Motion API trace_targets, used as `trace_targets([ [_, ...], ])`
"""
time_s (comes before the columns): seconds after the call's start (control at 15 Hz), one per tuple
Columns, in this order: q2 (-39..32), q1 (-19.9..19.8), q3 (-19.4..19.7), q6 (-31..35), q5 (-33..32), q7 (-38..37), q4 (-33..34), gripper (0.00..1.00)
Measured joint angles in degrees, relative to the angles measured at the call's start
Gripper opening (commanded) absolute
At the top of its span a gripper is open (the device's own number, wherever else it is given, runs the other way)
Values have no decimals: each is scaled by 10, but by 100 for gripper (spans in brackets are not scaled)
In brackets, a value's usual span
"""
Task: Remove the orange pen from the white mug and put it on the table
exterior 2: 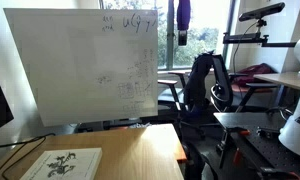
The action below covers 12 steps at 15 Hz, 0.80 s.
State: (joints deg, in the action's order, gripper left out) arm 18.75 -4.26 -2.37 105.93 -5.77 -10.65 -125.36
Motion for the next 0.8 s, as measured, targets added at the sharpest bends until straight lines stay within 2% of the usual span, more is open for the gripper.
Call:
trace_targets([
  [0.6,-1,1,0,0,3,-1,0,100],
  [0.8,-20,10,-4,0,36,-49,-2,100],
])
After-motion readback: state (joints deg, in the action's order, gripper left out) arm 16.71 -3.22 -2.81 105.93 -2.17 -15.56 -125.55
